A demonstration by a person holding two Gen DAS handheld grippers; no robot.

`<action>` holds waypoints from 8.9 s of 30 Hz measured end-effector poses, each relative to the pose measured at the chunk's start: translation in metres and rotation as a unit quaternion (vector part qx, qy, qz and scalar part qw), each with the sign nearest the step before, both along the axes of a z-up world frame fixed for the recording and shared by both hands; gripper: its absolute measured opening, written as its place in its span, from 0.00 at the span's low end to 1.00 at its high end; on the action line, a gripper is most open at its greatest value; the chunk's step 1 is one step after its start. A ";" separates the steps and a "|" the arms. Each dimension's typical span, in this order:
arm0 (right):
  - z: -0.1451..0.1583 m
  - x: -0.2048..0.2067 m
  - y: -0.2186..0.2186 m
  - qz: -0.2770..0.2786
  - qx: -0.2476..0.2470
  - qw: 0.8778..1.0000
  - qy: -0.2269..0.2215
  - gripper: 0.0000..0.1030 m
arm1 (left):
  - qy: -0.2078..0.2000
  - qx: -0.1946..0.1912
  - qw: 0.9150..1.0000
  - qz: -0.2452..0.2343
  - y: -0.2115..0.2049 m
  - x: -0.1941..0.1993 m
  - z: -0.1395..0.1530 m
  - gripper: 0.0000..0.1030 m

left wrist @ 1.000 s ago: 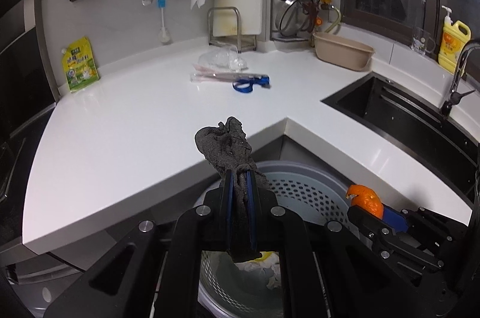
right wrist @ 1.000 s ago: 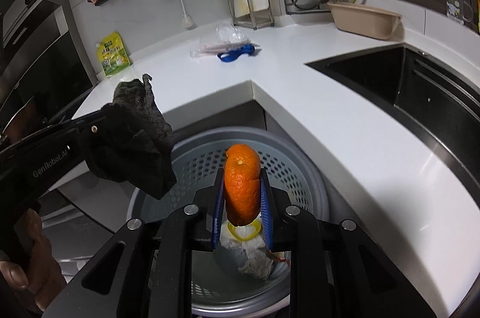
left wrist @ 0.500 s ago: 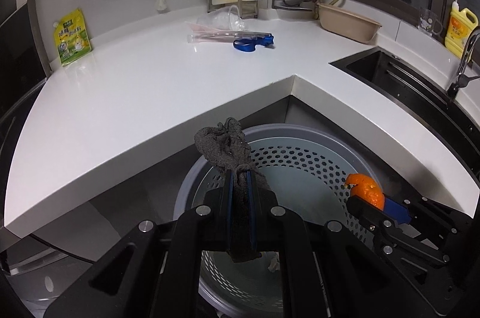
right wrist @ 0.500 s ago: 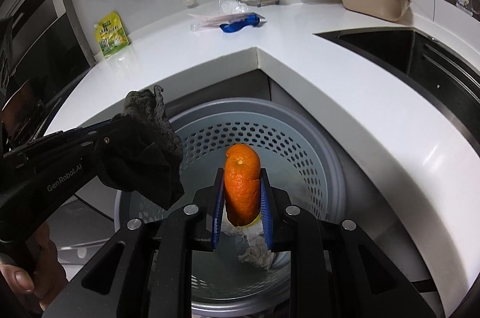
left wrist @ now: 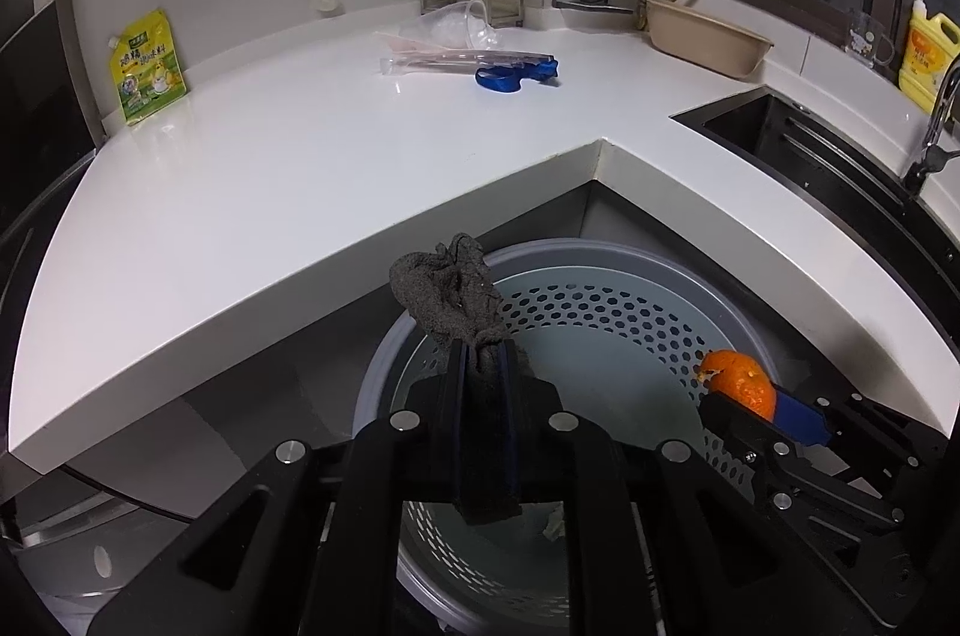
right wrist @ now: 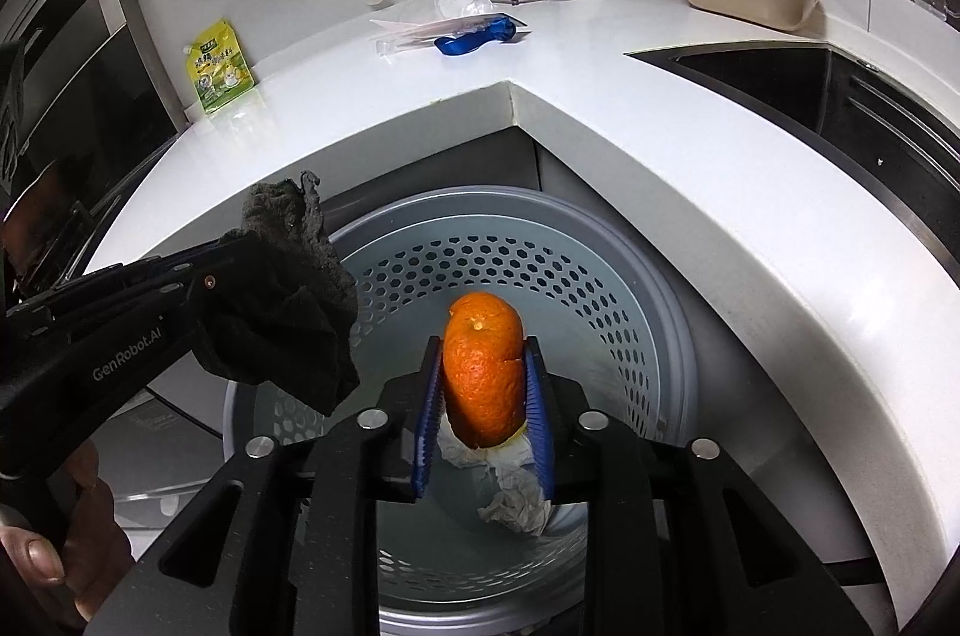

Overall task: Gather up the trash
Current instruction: 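Carry cloth and orange over the trash bin and open both tools, then move the right tool to the clear plastic cup and close on its rim, then grasp the pink receipt and clear wrapper with the left tool while the right tool holds the cup, then carry cup and receipt over the trash bin and open both tools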

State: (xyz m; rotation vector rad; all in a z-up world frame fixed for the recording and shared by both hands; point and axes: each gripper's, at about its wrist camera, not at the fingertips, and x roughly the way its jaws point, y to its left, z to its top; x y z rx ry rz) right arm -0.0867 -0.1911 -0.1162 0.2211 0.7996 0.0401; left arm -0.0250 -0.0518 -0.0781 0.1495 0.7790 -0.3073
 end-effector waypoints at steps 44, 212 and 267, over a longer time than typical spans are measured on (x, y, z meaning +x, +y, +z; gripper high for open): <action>0.052 0.016 -0.021 -0.017 -0.004 0.996 -0.090 0.72 | -0.088 -0.039 0.994 0.049 0.034 0.015 0.045 0.94; 0.070 0.019 0.001 0.007 -0.031 0.996 -0.081 0.04 | -0.041 -0.025 0.999 -0.011 -0.002 0.017 0.055 0.11; 0.021 -0.010 -0.007 -0.014 0.001 0.999 -0.053 0.51 | -0.036 -0.022 0.998 0.052 0.025 -0.006 0.012 0.94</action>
